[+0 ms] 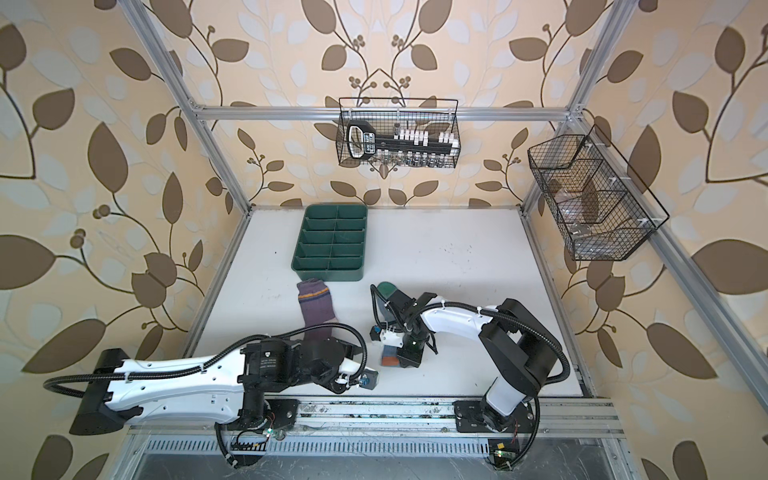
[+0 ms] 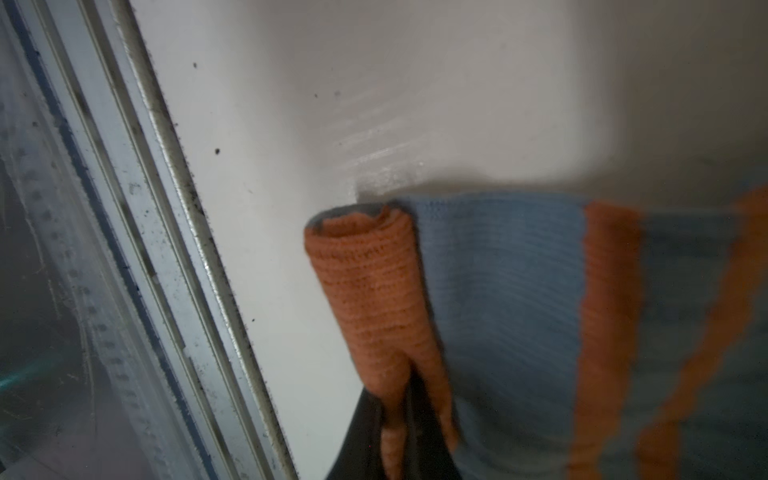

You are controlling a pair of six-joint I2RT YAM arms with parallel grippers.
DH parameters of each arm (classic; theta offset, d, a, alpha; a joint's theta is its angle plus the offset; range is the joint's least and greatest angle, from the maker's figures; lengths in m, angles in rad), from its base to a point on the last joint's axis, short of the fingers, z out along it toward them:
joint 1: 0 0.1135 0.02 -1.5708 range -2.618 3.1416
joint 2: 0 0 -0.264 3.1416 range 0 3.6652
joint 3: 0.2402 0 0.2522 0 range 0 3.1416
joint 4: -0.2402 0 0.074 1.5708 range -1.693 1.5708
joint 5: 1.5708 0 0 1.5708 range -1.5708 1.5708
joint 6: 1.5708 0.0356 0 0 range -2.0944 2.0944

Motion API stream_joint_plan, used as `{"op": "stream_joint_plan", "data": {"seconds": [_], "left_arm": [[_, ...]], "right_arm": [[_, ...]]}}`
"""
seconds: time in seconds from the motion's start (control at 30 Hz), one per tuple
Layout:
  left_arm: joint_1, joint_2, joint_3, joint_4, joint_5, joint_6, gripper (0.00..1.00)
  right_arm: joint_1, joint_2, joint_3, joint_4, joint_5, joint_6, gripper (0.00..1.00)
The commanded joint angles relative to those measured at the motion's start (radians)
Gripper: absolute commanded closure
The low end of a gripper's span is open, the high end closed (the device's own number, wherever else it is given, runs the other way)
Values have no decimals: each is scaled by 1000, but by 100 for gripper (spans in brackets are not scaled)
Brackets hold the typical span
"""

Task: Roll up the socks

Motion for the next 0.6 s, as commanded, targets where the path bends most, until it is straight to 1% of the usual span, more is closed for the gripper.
{"op": "stream_joint_plan", "data": {"seconds": [0.0, 0.13, 0.27, 0.33, 0.37, 0.57], "left_arm": [[-45, 90, -39, 206, -38, -75, 48], [-66, 253, -28, 317, -64, -136, 52], [-68, 378, 3, 413, -126, -167, 56], [-66, 406, -3, 463, -148, -167, 57], [-66, 443, -4, 479, -152, -165, 58], [-61, 504, -26, 543, -173, -173, 62]], "right_arm": [[-11, 77, -21, 33, 90, -25, 90], [-14, 71, -24, 34, 89, -25, 89], [-13, 73, -24, 34, 91, -24, 89], [-14, 69, -24, 37, 91, -21, 89], [-14, 69, -26, 37, 91, -18, 89], [-14, 68, -27, 39, 91, -16, 89]]}}
